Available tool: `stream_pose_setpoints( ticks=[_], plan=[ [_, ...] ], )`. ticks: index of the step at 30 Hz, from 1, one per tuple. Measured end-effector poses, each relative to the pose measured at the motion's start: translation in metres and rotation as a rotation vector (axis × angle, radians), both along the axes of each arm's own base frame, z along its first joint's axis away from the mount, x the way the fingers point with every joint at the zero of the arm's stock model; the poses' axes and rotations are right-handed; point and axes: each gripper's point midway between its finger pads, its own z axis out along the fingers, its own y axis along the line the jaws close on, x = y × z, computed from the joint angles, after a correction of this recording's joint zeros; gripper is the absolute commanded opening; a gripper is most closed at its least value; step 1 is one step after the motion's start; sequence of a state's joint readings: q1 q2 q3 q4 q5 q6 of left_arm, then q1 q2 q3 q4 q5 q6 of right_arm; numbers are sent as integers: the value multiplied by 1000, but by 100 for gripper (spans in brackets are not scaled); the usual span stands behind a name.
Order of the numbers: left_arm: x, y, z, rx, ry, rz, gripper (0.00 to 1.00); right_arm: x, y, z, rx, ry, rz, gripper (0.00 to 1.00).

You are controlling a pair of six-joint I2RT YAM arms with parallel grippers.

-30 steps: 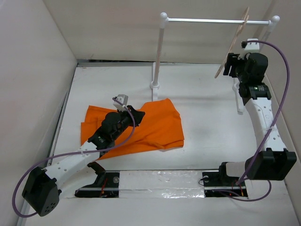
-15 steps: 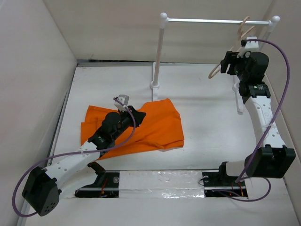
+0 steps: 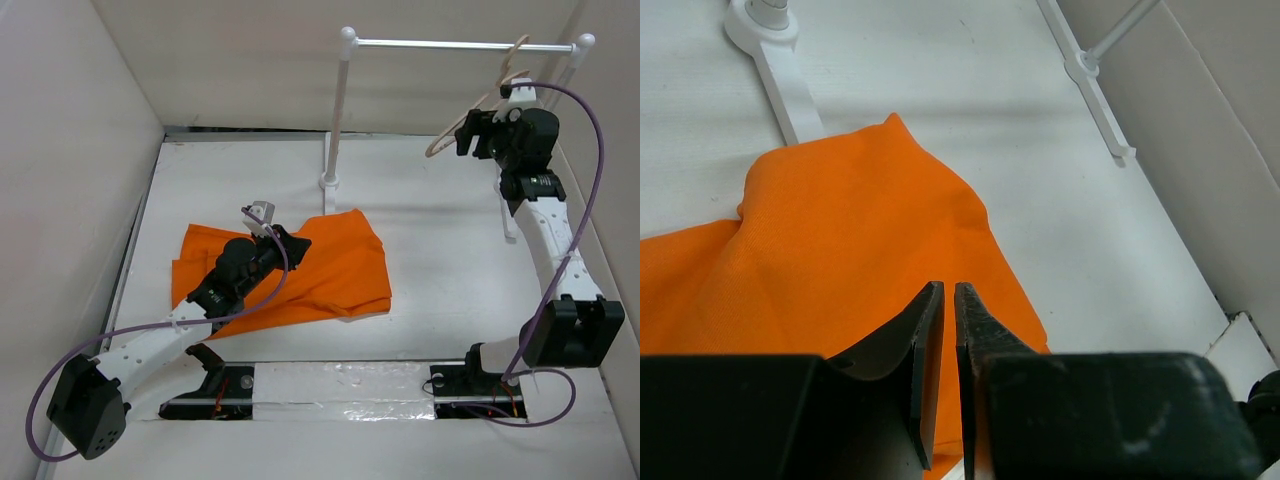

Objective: Place the trousers on the hanger
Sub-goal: Pick up the hanger from the clothesline.

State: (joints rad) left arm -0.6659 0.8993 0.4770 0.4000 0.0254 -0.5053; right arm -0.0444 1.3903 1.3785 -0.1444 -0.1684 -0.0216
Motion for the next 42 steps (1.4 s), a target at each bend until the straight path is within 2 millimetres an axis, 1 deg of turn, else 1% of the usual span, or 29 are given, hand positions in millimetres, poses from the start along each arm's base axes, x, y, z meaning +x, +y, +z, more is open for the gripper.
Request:
stream_pose_setpoints(
  ticks=[2,4,6,9,12,14,16,18,20,24,27,30,31,34,36,37,38,39,41,42],
  plan=[
    [0,0,0,0,0,0,8,0,7,-2,2,3,23,80],
    [0,0,0,0,0,0,8,-5,14,1,4,-13,36,79],
    [0,0,0,0,0,0,8,-16,18,4,3,-24,38,78],
    [0,0,0,-1,0,-1,8,-37,16,13,0,-58,16,75],
    [-1,-1,0,-2,0,-9,8,-55,13,28,3,-105,-9,78],
    [-2,-2,0,-3,0,-14,8,-61,11,38,3,-131,-18,83],
    [-2,-2,0,-3,1,-17,8,-61,10,44,3,-146,-23,89],
    [-2,-3,0,-4,1,-21,8,-57,9,46,1,-143,-32,89],
    [-3,-3,1,-5,0,-22,8,-47,5,44,-2,-131,-49,89],
    [-3,-3,1,-6,0,-22,8,-28,-5,26,-11,-77,-107,87],
    [-3,-3,1,-6,-1,-22,8,-19,-13,7,-20,-23,-141,78],
    [-3,-3,1,-6,-1,-23,8,-14,-18,-9,-30,18,-158,56],
    [-3,-3,1,-6,-1,-23,8,-13,-18,-11,-32,27,-161,40],
    [-2,-3,2,-7,-2,-23,8,-13,-22,-12,-27,30,-173,21],
    [-2,-3,2,-7,-2,-23,8,-14,-23,-10,-25,21,-175,14],
    [-2,-3,2,-7,-3,-23,8,-14,-23,-8,-23,17,-173,8],
    [-2,-3,2,-7,-3,-22,8,-14,-24,-7,-22,14,-172,4],
    [-2,-3,2,-8,-3,-21,11,-15,-22,-6,-18,10,-165,1],
    [-2,-3,2,-7,-3,-20,15,-17,-20,-1,-22,-1,-157,0],
    [-2,-3,2,-7,-3,-20,20,-18,-20,2,-22,-11,-158,0]
  ],
)
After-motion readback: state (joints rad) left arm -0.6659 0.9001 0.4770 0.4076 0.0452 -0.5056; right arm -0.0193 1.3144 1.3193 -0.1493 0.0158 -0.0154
